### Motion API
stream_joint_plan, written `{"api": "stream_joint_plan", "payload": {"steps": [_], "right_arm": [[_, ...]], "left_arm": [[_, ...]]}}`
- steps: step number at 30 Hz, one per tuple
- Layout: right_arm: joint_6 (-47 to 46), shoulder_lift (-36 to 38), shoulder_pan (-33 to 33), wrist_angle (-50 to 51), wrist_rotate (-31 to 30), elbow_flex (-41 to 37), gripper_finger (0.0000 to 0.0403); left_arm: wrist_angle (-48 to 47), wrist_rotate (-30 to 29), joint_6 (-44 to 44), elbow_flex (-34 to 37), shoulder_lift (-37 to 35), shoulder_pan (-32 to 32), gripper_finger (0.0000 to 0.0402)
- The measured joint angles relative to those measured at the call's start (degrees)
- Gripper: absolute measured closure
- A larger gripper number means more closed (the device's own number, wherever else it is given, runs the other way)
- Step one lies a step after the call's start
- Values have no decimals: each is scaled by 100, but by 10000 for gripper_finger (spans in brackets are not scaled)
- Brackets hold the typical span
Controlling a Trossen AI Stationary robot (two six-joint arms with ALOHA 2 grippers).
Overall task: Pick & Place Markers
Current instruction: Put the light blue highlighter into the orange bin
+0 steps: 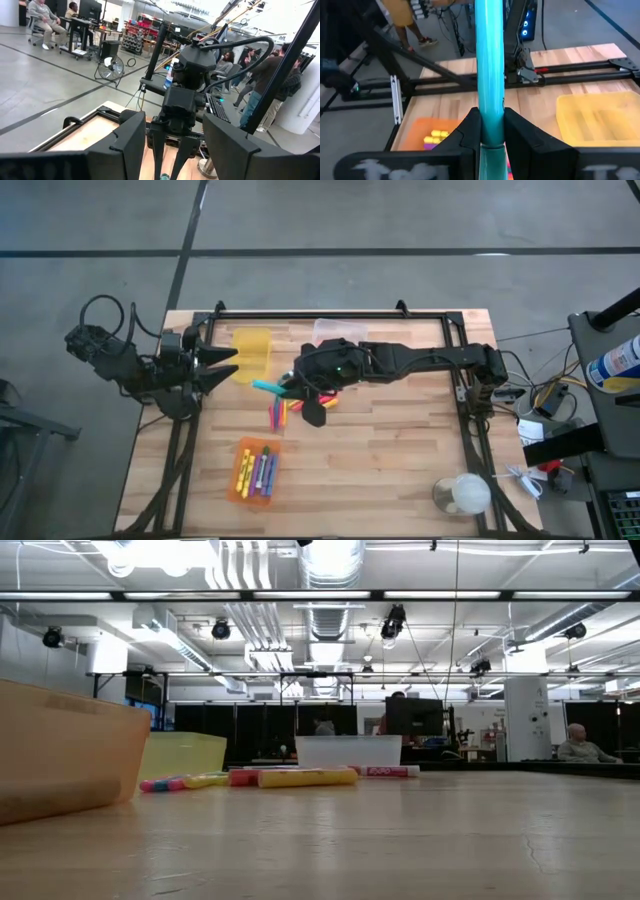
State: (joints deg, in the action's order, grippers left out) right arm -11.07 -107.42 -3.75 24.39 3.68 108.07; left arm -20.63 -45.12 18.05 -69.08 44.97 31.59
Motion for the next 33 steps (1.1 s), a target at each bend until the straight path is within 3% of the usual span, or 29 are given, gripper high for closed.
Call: {"api": "stream_joint_plan", "payload": {"steps": [3,13,28,33], "right_arm": [[-99,0,0,-405,-354,-4,349],[-461,2,-6,-1833,-391,-4,349],[-809,-114,-4,-2026,-315,-9,349],[-827,-116,-13,-2040,-317,-9,339]], "left_arm": [[-11,0,45,2,15,0,209],[48,-155,253,143,67,-2,209],[654,-339,390,192,580,-216,210],[660,-281,677,192,582,-225,238]]}}
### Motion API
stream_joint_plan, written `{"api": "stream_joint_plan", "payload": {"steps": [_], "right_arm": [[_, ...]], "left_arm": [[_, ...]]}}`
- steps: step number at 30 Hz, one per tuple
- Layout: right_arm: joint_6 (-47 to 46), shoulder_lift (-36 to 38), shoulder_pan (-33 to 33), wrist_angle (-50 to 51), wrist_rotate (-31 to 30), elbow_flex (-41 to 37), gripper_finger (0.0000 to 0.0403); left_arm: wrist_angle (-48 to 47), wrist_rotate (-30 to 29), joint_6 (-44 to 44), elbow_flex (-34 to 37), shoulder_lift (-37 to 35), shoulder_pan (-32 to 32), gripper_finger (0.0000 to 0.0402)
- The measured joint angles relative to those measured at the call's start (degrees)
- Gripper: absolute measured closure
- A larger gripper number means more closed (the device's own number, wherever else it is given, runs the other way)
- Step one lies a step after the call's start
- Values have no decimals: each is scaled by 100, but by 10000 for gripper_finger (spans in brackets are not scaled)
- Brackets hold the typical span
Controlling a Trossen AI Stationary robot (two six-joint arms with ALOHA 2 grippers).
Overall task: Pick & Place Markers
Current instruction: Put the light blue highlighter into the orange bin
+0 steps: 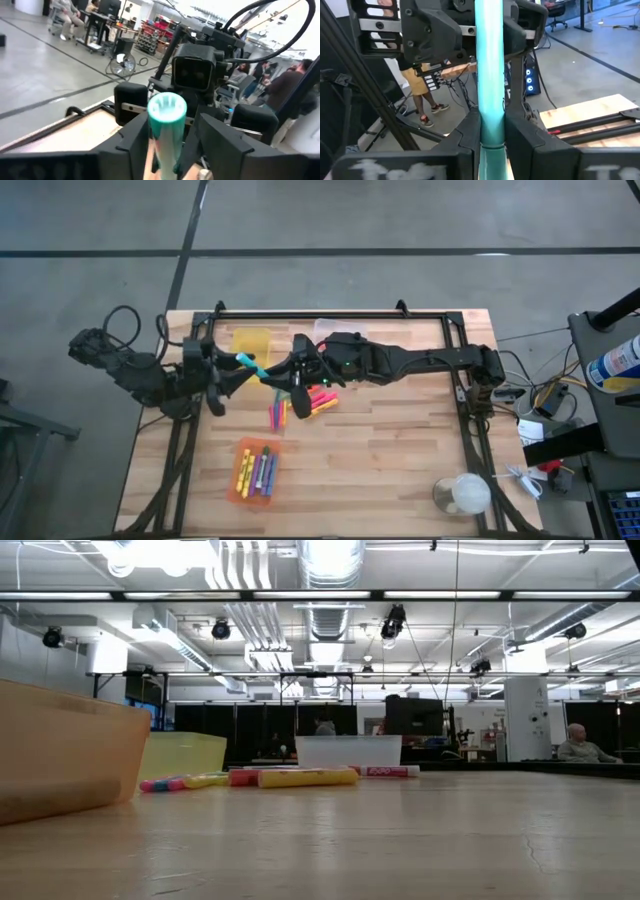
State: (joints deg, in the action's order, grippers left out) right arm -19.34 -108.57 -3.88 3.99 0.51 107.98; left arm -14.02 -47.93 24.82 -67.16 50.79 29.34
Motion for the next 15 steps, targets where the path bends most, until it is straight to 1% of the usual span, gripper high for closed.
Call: {"api": "stream_joint_plan", "payload": {"steps": [3,6,7,9,12,15], "right_arm": [[1,0,0,-4,-1,0,323],[1,0,-2,-13,0,0,321],[-2,0,-2,-13,9,0,323],[-21,2,-9,-13,37,0,327],[-42,7,-6,-15,279,0,327],[-45,9,-16,-15,468,11,317]], "left_arm": [[-10,27,102,0,-27,0,284],[-11,24,207,0,-55,0,336],[-23,24,253,0,-64,0,346],[-42,43,364,0,-87,0,346],[-66,158,535,1,-147,2,346],[-87,405,798,2,-222,2,346]]}}
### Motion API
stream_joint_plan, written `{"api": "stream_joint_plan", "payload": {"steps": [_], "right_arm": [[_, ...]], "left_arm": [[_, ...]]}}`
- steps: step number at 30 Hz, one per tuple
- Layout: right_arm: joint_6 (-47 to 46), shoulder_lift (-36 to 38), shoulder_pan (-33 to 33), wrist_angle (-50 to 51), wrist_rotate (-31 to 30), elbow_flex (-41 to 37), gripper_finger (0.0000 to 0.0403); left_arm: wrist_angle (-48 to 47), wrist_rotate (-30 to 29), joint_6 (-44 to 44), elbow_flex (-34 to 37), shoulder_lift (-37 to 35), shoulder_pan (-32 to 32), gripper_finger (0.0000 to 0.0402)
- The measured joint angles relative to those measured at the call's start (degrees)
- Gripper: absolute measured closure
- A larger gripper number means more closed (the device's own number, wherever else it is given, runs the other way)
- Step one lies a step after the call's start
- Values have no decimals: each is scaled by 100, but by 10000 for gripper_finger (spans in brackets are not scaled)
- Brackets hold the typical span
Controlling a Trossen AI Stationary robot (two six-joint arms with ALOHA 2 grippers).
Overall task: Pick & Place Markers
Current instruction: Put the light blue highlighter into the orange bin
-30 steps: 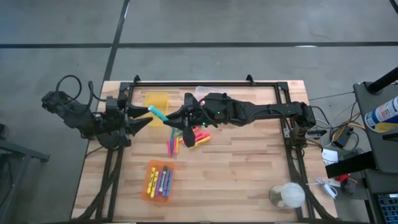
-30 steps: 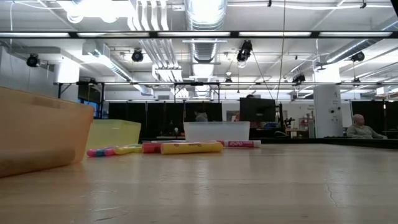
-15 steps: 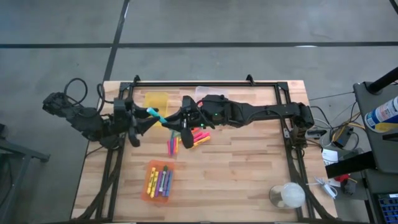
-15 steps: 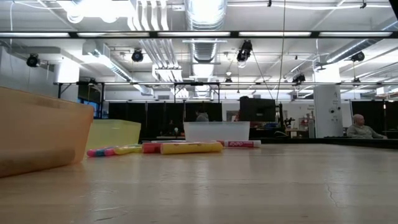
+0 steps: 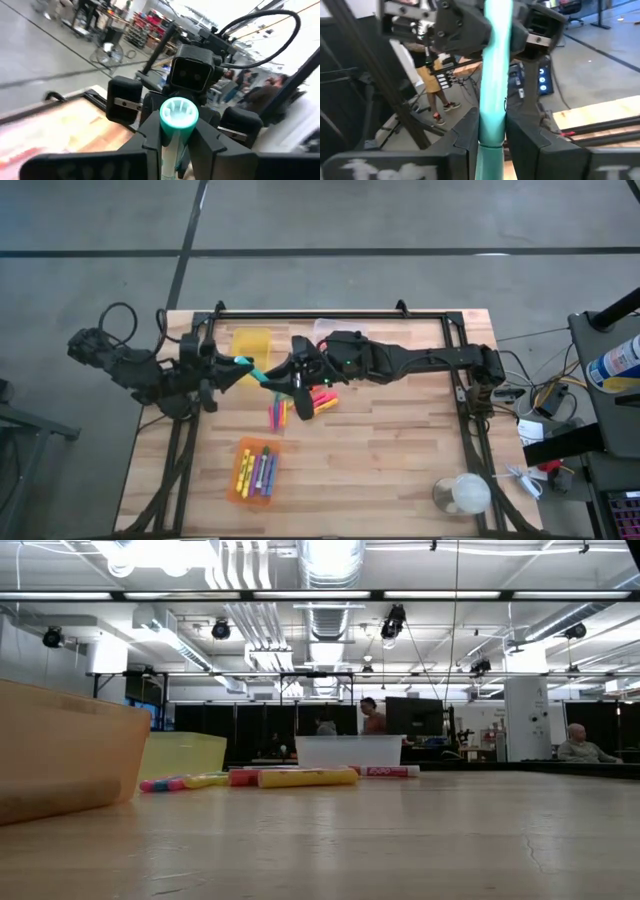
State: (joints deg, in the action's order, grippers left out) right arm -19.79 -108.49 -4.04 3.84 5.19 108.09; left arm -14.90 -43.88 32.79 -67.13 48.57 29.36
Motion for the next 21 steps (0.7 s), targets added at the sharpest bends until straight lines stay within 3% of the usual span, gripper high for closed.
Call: {"api": "stream_joint_plan", "payload": {"steps": [7,11,16,21], "right_arm": [[40,0,-73,794,720,-4,271],[437,7,-131,1913,1163,-7,248],[1356,9,-164,3621,1021,-11,237],[2459,1,-131,4547,549,-11,244]], "left_arm": [[-335,401,622,-7,-267,5,332],[-828,761,1361,-7,-398,9,331],[-1927,1612,2986,-7,-301,15,333],[-2782,2320,4604,58,165,92,333]]}}
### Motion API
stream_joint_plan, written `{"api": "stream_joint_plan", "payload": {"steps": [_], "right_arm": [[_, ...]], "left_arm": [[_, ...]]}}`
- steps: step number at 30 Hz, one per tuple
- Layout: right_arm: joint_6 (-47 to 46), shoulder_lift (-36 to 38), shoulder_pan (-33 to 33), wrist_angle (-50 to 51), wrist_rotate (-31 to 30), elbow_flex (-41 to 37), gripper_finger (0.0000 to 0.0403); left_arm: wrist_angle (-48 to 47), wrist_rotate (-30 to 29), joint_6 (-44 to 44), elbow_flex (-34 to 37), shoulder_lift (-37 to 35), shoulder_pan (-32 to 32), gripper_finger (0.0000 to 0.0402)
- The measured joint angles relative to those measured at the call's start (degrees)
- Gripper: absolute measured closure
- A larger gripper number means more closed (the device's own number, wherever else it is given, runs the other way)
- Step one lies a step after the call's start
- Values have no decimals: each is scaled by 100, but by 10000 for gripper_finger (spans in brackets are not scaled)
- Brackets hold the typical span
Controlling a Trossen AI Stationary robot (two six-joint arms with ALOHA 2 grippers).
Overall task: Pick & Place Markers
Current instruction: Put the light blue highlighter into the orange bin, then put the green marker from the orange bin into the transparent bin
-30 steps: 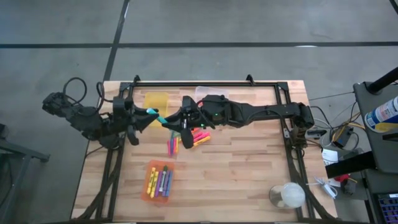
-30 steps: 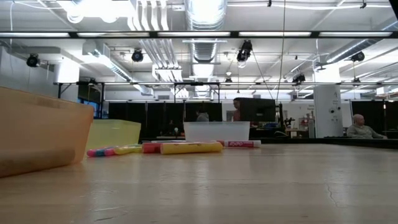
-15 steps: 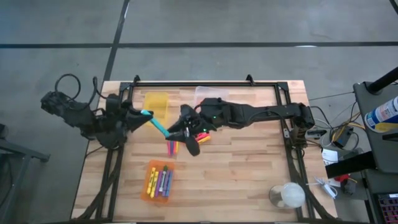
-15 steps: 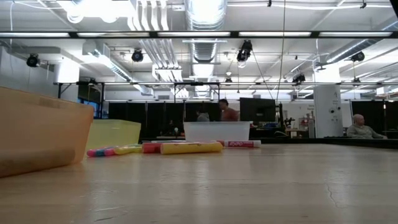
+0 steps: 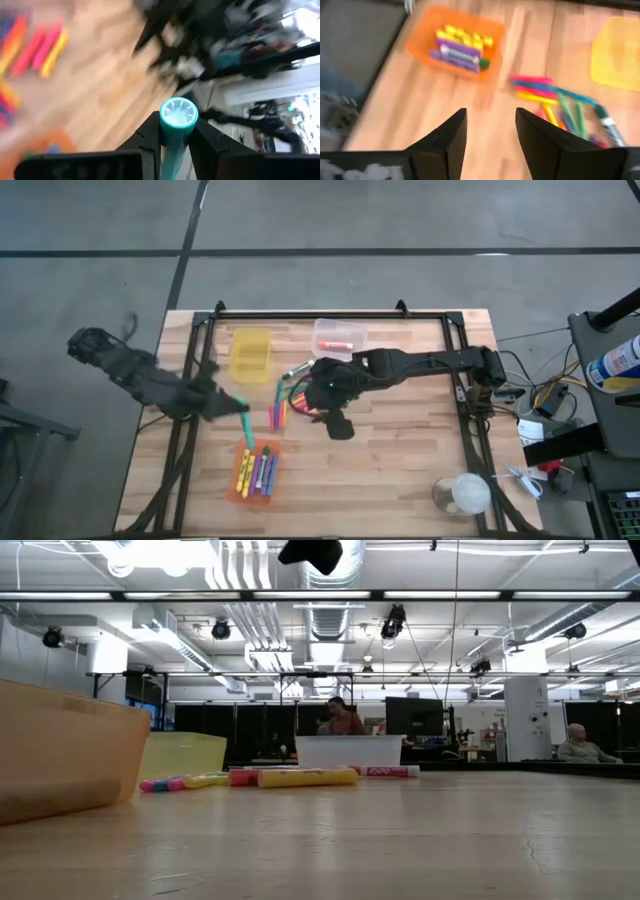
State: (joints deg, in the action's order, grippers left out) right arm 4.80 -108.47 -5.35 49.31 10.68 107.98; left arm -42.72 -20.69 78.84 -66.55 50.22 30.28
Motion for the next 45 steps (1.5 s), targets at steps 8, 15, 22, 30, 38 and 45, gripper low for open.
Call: {"api": "stream_joint_plan", "payload": {"steps": [8,15,22,30,38,45], "right_arm": [[1096,-1,186,249,-41,-40,264],[1717,-1,354,433,-35,-44,276],[1977,-1,407,432,-26,-44,284],[2074,-1,405,493,-15,-44,287],[2094,-1,433,565,-16,-50,287],[2083,-1,611,1064,-15,-119,286]], "left_arm": [[6,1492,1843,402,1081,241,333],[-20,2321,2516,697,1995,327,333],[-179,2380,2975,1207,2472,150,333],[-31,2903,3086,1670,2507,42,311],[13,2677,3078,1746,2452,-181,260],[268,1700,2888,1499,2452,-255,247]]}}
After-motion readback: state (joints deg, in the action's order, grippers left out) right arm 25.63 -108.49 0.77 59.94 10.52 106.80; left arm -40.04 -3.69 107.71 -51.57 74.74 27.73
